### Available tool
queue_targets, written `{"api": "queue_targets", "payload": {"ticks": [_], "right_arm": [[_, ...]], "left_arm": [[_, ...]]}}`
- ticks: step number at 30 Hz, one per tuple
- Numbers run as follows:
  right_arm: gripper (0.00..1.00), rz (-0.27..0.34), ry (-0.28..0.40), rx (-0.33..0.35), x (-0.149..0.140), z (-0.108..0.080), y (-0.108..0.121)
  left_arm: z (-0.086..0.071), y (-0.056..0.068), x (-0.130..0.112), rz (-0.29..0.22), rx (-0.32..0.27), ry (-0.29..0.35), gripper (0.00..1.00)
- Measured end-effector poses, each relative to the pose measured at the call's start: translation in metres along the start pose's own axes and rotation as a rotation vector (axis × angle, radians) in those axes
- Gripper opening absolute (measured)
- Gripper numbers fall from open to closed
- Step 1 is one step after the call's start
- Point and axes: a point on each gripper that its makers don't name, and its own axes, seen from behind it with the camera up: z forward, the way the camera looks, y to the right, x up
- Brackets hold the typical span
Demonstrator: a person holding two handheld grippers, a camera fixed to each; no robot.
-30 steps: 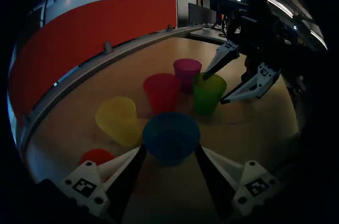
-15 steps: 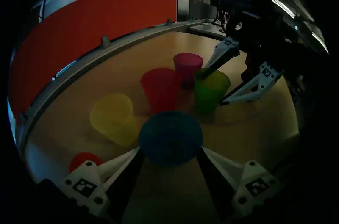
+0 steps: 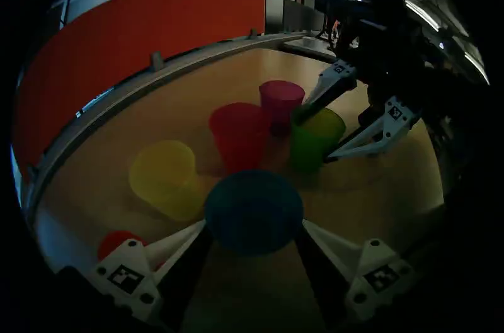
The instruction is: Pour water
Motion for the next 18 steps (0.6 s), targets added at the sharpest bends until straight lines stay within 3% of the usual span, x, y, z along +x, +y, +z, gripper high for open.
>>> {"api": "queue_targets", "payload": {"ticks": [18], "right_arm": [[0.88, 0.002, 0.02, 0.023, 0.009, -0.008, -0.009]], "left_arm": [[-0.008, 0.004, 0.002, -0.001, -0.007, 0.018, 0.83]]}}
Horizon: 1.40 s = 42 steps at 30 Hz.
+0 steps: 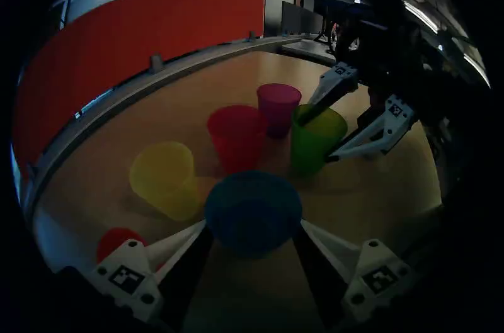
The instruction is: Pour water
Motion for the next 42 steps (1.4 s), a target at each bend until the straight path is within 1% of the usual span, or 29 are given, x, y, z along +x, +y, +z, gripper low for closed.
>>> {"api": "queue_targets", "payload": {"ticks": [8, 11, 17, 23, 33, 39, 42], "right_arm": [[0.88, -0.006, 0.016, -0.014, 0.011, -0.012, -0.003], [0.88, -0.008, 0.027, -0.02, 0.018, -0.019, -0.006], [0.88, -0.012, 0.053, -0.028, 0.033, -0.035, -0.014], [0.88, -0.033, 0.086, -0.046, 0.051, -0.053, -0.025], [0.88, -0.035, 0.163, -0.045, 0.08, -0.08, -0.049], [0.88, -0.048, 0.209, -0.052, 0.095, -0.093, -0.06], [0.88, -0.056, 0.229, -0.054, 0.101, -0.099, -0.065]], "left_arm": [[-0.016, 0.002, 0.008, -0.009, 0.013, 0.041, 0.83], [-0.026, 0.004, 0.013, -0.01, 0.021, 0.062, 0.83], [-0.05, 0.01, 0.026, -0.014, 0.046, 0.115, 0.83], [-0.078, 0.017, 0.038, -0.018, 0.07, 0.171, 0.83], [-0.124, 0.025, 0.051, -0.018, 0.119, 0.248, 0.83], [-0.148, 0.031, 0.057, -0.02, 0.138, 0.283, 0.83], [-0.157, 0.031, 0.059, -0.02, 0.151, 0.298, 0.83]]}}
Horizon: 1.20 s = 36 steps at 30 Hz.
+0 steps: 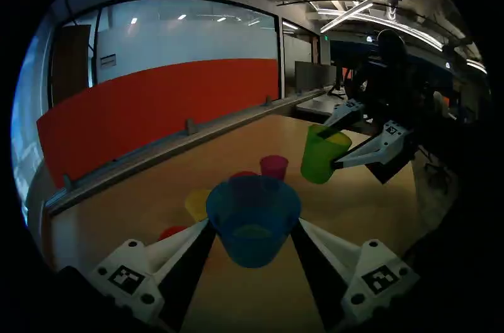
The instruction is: Pour water
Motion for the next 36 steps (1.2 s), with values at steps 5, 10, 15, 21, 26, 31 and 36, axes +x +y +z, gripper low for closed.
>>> {"api": "queue_targets", "payload": {"ticks": [5, 10, 15, 21, 26, 31, 36], "right_arm": [[0.89, -0.014, 0.034, -0.002, 0.011, -0.007, -0.007], [0.89, -0.026, 0.064, -0.015, 0.022, -0.01, -0.011], [0.89, -0.021, 0.104, -0.022, 0.034, -0.013, -0.013], [0.89, -0.011, 0.153, -0.022, 0.046, -0.016, -0.015], [0.89, -0.008, 0.189, -0.028, 0.055, -0.017, -0.016], [0.89, 0.003, 0.218, -0.025, 0.062, -0.016, -0.017], [0.89, 0.01, 0.235, -0.027, 0.067, -0.016, -0.016]], "left_arm": [[-0.011, 0.0, 0.004, -0.009, 0.013, 0.023, 0.83], [-0.02, 0.0, 0.007, -0.012, 0.017, 0.046, 0.83], [-0.027, 0.0, 0.011, -0.01, 0.024, 0.07, 0.83], [-0.034, 0.001, 0.017, -0.012, 0.029, 0.102, 0.82], [-0.037, -0.001, 0.022, -0.021, 0.035, 0.138, 0.83], [-0.041, -0.002, 0.027, -0.038, 0.035, 0.167, 0.83], [-0.046, -0.003, 0.033, -0.036, 0.039, 0.197, 0.82]]}}
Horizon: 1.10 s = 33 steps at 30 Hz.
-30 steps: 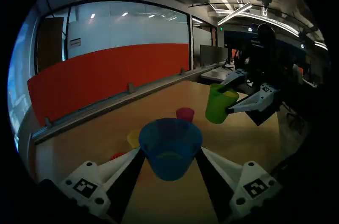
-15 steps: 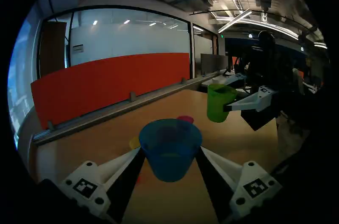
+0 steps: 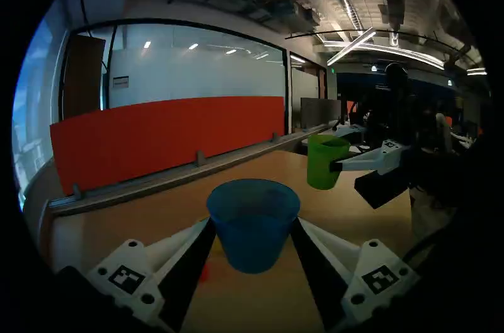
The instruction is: Pour water
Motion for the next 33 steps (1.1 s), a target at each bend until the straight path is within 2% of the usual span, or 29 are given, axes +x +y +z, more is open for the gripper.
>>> {"api": "queue_targets", "payload": {"ticks": [9, 20, 33], "right_arm": [[0.89, 0.006, 0.022, -0.001, 0.007, 0.003, 0.0], [0.89, 0.001, 0.025, -0.005, 0.008, 0.002, 0.004], [0.88, -0.001, 0.019, 0.026, 0.003, 0.006, -0.004]], "left_arm": [[-0.002, 0.0, 0.009, -0.011, 0.001, 0.036, 0.83], [-0.003, -0.002, 0.011, -0.004, 0.006, 0.042, 0.83], [-0.003, -0.005, 0.021, 0.064, 0.032, 0.074, 0.82]]}}
